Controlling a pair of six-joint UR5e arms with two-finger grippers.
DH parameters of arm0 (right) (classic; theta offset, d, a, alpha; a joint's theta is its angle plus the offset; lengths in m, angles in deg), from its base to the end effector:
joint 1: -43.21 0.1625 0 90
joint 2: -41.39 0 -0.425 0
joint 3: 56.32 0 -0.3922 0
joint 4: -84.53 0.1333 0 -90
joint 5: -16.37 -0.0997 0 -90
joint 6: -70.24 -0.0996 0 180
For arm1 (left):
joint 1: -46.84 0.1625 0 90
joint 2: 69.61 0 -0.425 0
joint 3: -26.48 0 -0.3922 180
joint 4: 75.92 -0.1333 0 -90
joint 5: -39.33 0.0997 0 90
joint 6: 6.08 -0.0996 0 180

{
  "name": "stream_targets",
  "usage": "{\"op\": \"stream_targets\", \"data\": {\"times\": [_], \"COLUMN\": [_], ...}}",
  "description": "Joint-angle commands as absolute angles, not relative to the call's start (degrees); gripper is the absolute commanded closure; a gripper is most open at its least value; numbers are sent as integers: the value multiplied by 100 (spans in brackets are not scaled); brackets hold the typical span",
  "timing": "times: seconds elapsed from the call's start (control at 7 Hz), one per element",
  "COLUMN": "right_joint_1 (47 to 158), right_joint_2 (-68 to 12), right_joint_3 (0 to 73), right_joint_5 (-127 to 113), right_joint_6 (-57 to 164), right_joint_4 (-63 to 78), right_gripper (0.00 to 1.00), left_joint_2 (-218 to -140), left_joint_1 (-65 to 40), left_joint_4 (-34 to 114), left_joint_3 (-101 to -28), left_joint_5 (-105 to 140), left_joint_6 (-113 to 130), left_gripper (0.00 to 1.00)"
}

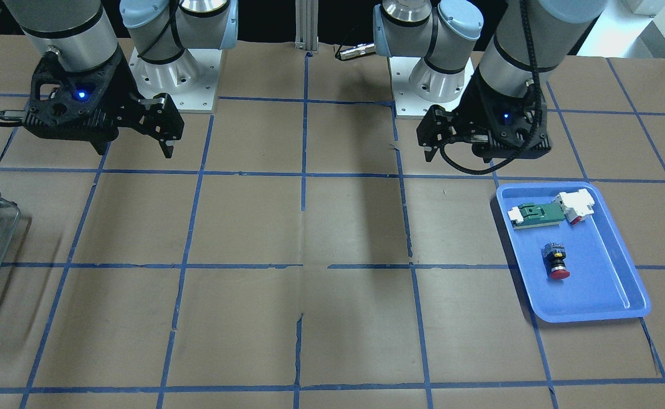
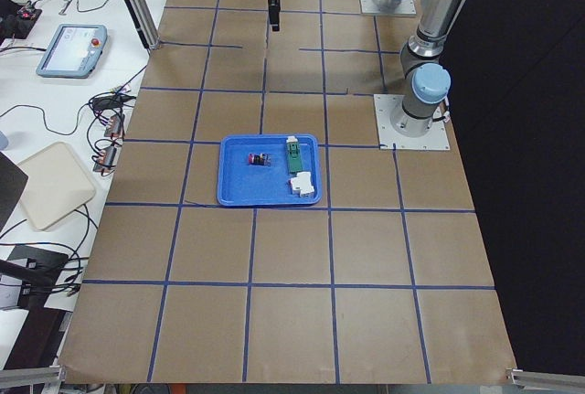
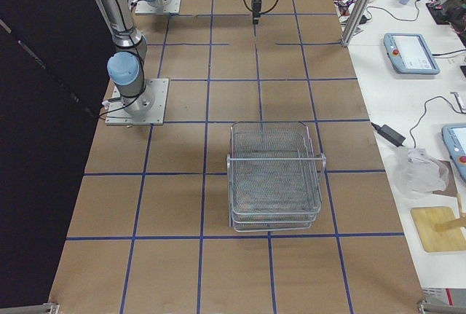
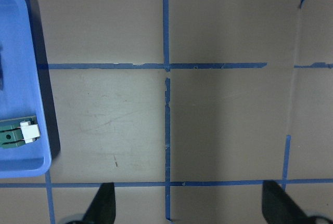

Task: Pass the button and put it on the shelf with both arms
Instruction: 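Move the left gripper down over the red button in the blue tray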

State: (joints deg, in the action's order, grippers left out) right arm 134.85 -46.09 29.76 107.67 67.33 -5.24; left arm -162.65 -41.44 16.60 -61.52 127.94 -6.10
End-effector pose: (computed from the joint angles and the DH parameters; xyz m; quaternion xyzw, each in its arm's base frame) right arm 0.1457 -0.5085 0.4992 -0.0112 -0.9998 0.0107 0.0109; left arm -0.1204 -0.5118 0.4742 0.0152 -0.9993 -0.0309 0.0126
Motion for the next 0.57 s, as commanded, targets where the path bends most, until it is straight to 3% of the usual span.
{"op": "stream_targets", "data": {"times": [0.0, 0.43], "right_joint_1": [13488, 13496], "right_joint_2": [-4597, -4588], "right_joint_3": [2964, 2990], "right_joint_5": [10778, 10787], "right_joint_6": [6751, 6690], "right_joint_4": [-791, -679], "right_gripper": [0, 0], "left_joint_2": [-16399, -16917], "left_joint_1": [-3284, -1990], "left_joint_4": [1550, 20], "left_joint_3": [-6211, -7050], "left_joint_5": [12801, 12801], "left_joint_6": [-1680, -3090], "left_gripper": [0, 0]}}
